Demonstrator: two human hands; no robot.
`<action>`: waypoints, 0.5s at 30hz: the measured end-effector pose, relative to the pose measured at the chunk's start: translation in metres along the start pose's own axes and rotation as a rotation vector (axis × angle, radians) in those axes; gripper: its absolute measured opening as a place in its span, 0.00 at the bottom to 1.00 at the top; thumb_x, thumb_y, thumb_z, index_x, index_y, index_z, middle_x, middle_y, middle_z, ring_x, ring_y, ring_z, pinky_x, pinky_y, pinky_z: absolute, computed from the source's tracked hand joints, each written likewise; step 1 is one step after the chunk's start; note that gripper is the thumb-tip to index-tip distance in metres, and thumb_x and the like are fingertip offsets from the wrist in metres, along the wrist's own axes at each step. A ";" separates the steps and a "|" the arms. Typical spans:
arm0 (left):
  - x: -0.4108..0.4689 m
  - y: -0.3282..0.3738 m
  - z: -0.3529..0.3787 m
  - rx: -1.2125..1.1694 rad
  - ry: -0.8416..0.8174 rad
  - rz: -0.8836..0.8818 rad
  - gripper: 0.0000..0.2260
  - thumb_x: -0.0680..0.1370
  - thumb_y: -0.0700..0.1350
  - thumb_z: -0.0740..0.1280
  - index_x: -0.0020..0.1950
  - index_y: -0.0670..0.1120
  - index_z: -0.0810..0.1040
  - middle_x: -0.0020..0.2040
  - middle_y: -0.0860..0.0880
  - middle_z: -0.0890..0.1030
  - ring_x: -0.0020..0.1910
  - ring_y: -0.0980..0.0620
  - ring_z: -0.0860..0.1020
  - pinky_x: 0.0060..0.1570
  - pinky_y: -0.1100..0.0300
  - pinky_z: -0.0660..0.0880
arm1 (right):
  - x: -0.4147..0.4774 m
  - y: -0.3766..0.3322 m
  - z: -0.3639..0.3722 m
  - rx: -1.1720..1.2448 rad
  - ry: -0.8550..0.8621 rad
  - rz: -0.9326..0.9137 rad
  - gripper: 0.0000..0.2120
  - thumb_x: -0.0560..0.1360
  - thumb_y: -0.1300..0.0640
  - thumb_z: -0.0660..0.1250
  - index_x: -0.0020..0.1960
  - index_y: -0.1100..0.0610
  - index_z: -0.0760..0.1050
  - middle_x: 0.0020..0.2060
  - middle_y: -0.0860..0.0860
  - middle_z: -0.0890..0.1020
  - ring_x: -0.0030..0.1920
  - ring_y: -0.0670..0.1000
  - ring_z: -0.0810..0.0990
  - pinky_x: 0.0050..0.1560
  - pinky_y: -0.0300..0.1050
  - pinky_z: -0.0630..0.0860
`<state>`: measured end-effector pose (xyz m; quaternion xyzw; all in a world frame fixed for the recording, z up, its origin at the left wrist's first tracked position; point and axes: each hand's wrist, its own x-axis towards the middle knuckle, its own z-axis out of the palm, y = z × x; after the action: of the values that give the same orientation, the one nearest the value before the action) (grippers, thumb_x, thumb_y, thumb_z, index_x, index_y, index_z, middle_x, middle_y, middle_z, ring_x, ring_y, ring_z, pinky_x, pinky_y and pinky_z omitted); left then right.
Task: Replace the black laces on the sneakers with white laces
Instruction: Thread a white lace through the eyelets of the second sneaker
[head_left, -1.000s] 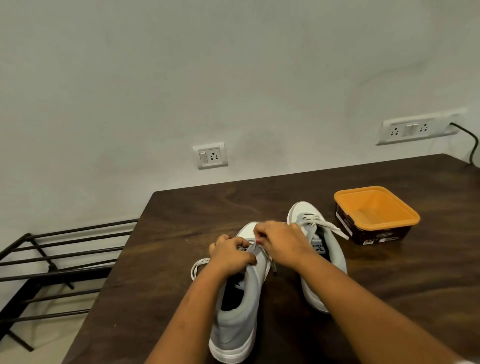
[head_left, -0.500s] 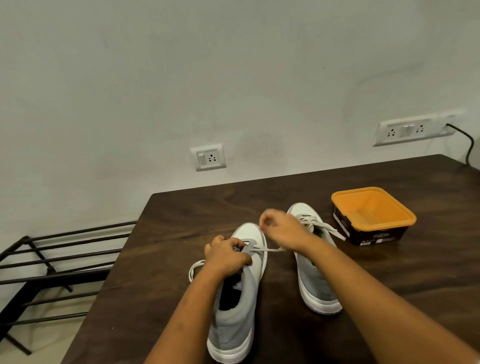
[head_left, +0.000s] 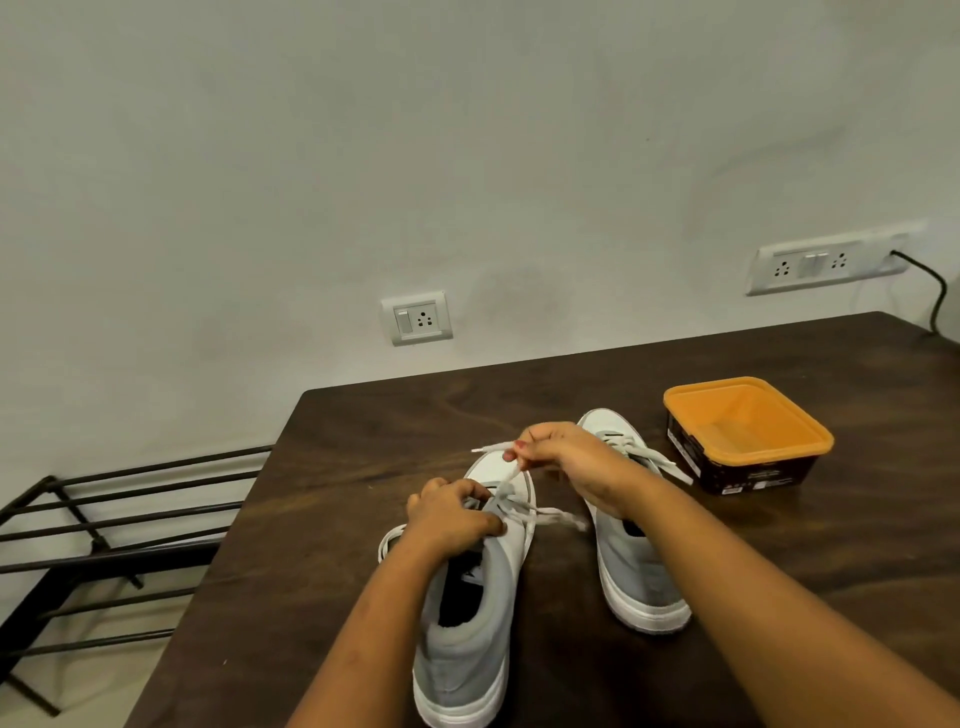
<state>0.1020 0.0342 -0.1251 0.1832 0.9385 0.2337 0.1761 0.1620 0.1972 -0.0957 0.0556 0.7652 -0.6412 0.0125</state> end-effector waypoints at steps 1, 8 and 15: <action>-0.001 0.000 -0.001 -0.035 -0.016 0.010 0.19 0.70 0.58 0.70 0.58 0.56 0.77 0.63 0.47 0.69 0.65 0.45 0.66 0.66 0.55 0.63 | 0.000 0.000 0.000 0.020 0.014 -0.016 0.18 0.79 0.62 0.61 0.34 0.52 0.80 0.40 0.50 0.83 0.45 0.47 0.78 0.51 0.46 0.71; 0.000 -0.023 -0.015 -0.285 0.037 0.001 0.10 0.71 0.49 0.73 0.50 0.50 0.80 0.42 0.52 0.80 0.43 0.55 0.77 0.36 0.68 0.70 | 0.007 0.010 0.015 -0.062 0.106 0.031 0.14 0.79 0.67 0.57 0.46 0.56 0.80 0.37 0.53 0.82 0.35 0.45 0.79 0.41 0.36 0.76; 0.000 -0.016 -0.016 -0.138 0.067 -0.015 0.07 0.74 0.43 0.65 0.44 0.52 0.83 0.44 0.49 0.82 0.47 0.50 0.77 0.43 0.62 0.70 | 0.020 0.026 0.034 -0.216 0.215 0.149 0.09 0.74 0.63 0.63 0.36 0.58 0.76 0.32 0.52 0.78 0.31 0.48 0.73 0.34 0.41 0.71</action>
<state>0.0912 0.0149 -0.1200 0.1557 0.9270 0.3024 0.1583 0.1431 0.1696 -0.1292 0.1785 0.8203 -0.5431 -0.0160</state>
